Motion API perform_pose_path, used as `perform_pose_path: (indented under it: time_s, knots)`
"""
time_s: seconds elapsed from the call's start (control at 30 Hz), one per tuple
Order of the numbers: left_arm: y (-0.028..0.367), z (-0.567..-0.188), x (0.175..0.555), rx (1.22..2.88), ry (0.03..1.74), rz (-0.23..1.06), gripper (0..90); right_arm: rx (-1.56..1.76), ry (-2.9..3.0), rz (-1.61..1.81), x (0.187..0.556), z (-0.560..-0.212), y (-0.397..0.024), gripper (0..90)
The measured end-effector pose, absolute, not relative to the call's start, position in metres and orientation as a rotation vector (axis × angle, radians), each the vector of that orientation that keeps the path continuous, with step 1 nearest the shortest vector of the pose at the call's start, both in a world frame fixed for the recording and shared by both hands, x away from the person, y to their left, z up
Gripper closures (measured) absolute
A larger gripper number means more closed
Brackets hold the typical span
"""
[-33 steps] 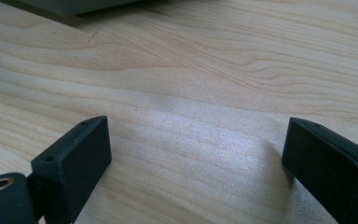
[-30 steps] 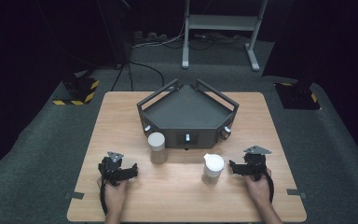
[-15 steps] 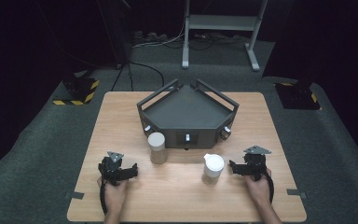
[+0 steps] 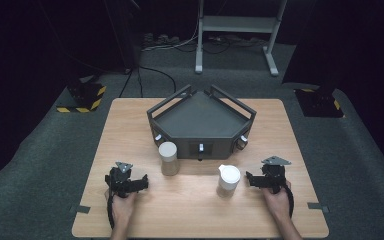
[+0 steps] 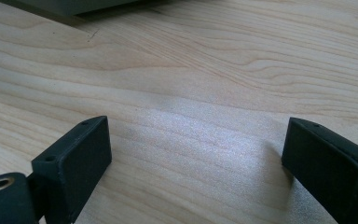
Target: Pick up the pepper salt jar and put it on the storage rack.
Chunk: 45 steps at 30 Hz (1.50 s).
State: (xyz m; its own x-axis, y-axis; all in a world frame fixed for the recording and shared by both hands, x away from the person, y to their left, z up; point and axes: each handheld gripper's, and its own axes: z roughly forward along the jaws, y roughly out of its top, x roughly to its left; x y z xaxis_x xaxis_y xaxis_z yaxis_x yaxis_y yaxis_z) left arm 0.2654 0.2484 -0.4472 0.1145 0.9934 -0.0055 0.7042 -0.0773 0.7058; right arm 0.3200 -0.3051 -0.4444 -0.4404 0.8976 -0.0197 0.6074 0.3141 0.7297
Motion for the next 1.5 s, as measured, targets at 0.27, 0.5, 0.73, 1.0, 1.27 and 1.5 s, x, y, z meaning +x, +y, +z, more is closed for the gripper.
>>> perform_pose_path:
  time_s: [0.27,0.5,0.73,1.0,1.27,1.5]
  knots:
    - [0.25,-0.443,0.269,1.869,1.641,0.654,0.2,1.334,2.161,0.921,0.32,-0.444,-0.305,7.6]
    - [0.249,-0.44,0.267,1.881,1.601,0.657,0.2,1.335,2.162,0.921,0.32,-0.444,-0.305,7.6]
    - [0.247,-0.434,0.266,1.911,1.541,0.63,0.2,1.334,2.161,0.921,0.32,-0.444,-0.305,7.6]
    - [0.241,-0.428,0.267,1.958,1.466,0.597,0.2,1.334,2.161,0.921,0.32,-0.444,-0.305,7.6]
    - [0.236,-0.423,0.271,1.993,1.398,0.558,0.4,1.334,2.161,0.921,0.32,-0.444,-0.305,7.6]
    - [0.229,-0.418,0.275,2.018,1.344,0.535,0.5,1.334,2.161,0.921,0.32,-0.444,-0.305,7.6]
